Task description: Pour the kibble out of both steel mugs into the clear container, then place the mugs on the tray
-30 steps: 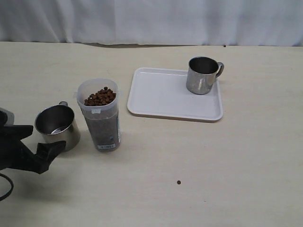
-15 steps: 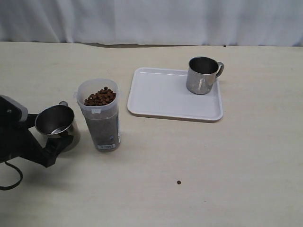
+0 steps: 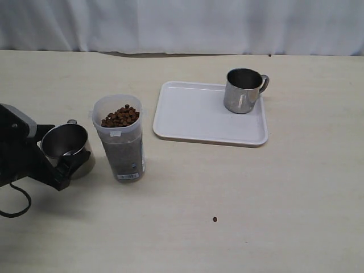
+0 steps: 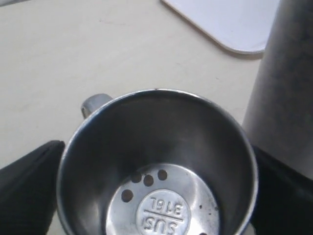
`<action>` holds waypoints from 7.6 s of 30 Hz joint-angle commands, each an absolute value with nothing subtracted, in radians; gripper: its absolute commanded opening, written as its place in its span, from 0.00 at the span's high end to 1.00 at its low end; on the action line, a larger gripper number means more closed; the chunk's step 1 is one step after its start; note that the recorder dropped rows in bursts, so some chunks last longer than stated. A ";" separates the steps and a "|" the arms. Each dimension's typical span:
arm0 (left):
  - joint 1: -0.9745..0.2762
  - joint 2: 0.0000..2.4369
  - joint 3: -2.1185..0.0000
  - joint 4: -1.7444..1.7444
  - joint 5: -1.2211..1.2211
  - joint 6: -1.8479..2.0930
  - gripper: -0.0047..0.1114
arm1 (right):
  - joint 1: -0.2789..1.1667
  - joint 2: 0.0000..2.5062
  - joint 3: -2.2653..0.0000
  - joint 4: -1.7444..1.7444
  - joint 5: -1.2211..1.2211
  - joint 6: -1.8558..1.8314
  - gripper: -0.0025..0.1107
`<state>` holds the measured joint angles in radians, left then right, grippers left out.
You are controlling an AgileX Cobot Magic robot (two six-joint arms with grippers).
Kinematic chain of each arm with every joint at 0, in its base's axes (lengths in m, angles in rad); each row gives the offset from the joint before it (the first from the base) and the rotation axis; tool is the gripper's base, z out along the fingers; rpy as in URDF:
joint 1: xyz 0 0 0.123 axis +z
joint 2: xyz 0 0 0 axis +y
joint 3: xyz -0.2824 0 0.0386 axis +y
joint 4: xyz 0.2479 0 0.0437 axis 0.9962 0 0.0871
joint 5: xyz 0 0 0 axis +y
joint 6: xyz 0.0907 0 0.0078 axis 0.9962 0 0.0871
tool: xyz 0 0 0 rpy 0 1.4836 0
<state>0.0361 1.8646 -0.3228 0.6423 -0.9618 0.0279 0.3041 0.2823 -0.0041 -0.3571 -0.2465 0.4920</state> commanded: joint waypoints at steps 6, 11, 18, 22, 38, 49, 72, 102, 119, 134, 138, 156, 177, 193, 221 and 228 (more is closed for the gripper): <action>0.035 1.839 -0.354 0.582 -0.987 0.059 0.96 | 0.305 0.276 0.000 -0.349 -0.238 0.494 0.93; 0.035 1.829 -0.444 0.588 -0.958 0.007 0.96 | 0.305 0.276 0.000 -0.349 -0.238 0.494 0.93; 0.035 1.829 -0.494 0.629 -0.928 -0.008 0.96 | 0.305 0.276 0.000 -0.349 -0.238 0.494 0.93; 0.035 1.829 -0.505 0.643 -0.924 -0.012 0.96 | 0.305 0.276 0.000 -0.349 -0.238 0.494 0.93; 0.035 1.932 -0.853 0.975 -0.917 -0.345 0.96 | 0.305 0.276 0.000 -0.349 -0.238 0.510 0.93; 0.035 2.109 -1.240 1.366 -0.928 -0.666 0.96 | 0.305 0.276 0.000 -0.349 -0.238 0.510 0.93; -0.106 2.375 -1.653 1.470 -1.079 -0.872 0.96 | 0.305 0.276 0.000 -0.349 -0.238 0.516 0.93; -0.260 2.543 -1.817 1.399 -1.022 -0.913 0.96 | 0.305 0.276 0.000 -0.349 -0.238 0.516 0.93; -0.269 2.555 -1.819 1.400 -0.977 -0.904 0.96 | 0.305 0.276 0.000 -0.349 -0.238 0.516 0.93; -0.269 2.620 -1.819 1.358 -0.986 -0.913 0.96 | 0.305 0.276 0.000 -0.349 -0.238 0.516 0.93; -0.269 2.620 -1.823 1.342 -1.001 -0.913 0.70 | 0.305 0.276 0.000 -0.349 -0.238 0.516 0.93; -0.242 2.608 -1.823 1.349 -1.106 -0.916 0.34 | 0.305 0.276 0.000 -0.349 -0.238 0.516 0.93; 0.111 2.303 -1.823 1.588 -1.221 -1.481 0.96 | 0.305 0.276 0.000 -0.349 -0.238 0.516 0.93; 0.376 1.442 -1.062 1.432 -0.440 -1.386 0.96 | 0.305 0.276 0.000 -0.349 -0.238 0.516 0.93; 0.309 0.566 0.000 0.441 -0.695 -0.558 0.96 | 0.305 0.276 0.000 -0.349 -0.238 0.516 0.93; 0.221 0.295 0.000 0.433 -0.446 -0.572 0.96 | 0.305 0.276 0.000 -0.349 -0.238 0.516 0.93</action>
